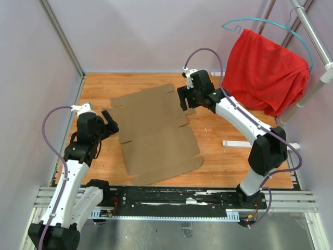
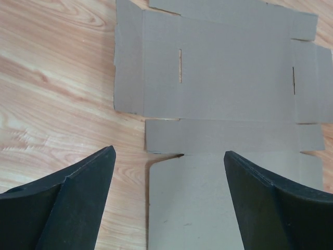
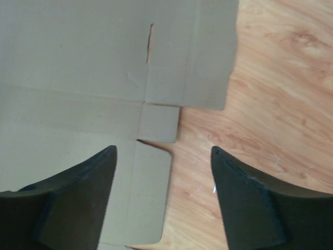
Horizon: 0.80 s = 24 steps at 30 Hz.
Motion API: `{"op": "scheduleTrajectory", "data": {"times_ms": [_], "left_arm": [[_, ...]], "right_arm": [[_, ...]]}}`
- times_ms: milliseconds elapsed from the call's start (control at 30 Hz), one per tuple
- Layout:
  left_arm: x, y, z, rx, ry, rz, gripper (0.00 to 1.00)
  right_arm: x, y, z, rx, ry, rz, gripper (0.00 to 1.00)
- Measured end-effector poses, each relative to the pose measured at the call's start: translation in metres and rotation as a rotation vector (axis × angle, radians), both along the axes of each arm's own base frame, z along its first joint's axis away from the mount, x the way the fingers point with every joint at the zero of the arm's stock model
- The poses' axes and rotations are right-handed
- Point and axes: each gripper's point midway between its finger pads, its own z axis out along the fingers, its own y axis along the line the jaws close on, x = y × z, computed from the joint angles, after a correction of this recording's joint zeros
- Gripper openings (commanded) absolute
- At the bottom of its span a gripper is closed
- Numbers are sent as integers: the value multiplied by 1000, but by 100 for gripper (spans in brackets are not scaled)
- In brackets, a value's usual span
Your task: Fold the paper box
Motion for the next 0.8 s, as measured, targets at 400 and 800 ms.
{"op": "scheduleTrajectory", "data": {"times_ms": [400, 800], "left_arm": [[2, -3, -7, -22, 28, 1, 88], [-2, -34, -66, -193, 186, -49, 84]], "right_arm": [[45, -42, -41, 4, 115, -143, 88], [58, -37, -77, -25, 236, -150, 81]]}}
